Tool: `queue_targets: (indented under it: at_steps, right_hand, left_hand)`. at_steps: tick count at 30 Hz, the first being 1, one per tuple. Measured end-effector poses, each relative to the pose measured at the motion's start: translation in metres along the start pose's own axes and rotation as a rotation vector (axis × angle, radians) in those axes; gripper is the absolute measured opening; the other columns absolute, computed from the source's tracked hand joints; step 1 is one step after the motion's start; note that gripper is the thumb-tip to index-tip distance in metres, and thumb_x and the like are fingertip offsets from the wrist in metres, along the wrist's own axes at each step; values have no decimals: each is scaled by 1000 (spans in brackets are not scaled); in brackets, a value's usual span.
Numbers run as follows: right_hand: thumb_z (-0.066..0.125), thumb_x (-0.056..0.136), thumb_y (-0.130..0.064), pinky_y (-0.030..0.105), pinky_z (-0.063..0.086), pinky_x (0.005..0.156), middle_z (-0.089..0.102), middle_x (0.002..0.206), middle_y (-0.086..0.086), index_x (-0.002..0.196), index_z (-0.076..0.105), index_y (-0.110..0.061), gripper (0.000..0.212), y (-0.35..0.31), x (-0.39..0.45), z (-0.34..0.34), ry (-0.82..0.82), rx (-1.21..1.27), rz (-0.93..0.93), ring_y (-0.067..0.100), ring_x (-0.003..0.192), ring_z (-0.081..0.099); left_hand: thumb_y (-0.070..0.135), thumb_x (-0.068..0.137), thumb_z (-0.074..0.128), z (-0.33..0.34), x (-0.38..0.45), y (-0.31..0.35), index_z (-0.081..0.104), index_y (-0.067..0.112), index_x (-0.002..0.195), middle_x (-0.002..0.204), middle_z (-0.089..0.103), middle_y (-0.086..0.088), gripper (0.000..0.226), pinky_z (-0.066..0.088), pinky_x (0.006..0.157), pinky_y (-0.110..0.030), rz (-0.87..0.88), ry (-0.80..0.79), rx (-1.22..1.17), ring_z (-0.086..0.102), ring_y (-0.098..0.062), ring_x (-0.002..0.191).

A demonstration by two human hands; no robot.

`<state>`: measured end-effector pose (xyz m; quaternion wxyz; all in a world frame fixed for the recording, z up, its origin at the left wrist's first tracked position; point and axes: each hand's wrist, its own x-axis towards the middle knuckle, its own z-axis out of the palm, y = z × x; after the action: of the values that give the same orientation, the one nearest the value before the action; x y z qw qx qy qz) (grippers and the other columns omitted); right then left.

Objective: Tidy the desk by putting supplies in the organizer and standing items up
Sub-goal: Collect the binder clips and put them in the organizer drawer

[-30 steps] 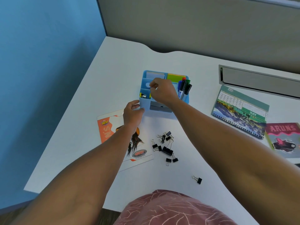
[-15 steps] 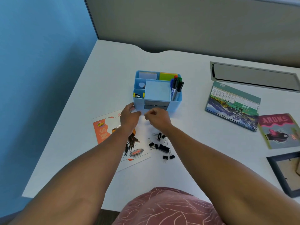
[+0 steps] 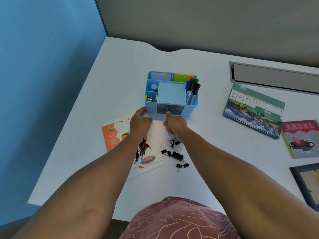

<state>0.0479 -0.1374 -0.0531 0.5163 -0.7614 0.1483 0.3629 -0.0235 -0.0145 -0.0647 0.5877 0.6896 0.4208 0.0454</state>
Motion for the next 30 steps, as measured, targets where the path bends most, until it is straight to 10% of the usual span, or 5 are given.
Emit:
queue_targets:
  at_steps: [30]
  right_hand:
    - [47, 94, -18, 18, 35, 47, 49, 83, 8, 99, 51, -11, 10, -15, -9, -4, -68, 130, 184, 12, 58, 43]
  left_hand:
    - [2, 91, 59, 3, 0, -3, 49, 24, 145, 142, 57, 4, 59, 41, 90, -23, 10, 12, -26, 51, -14, 123]
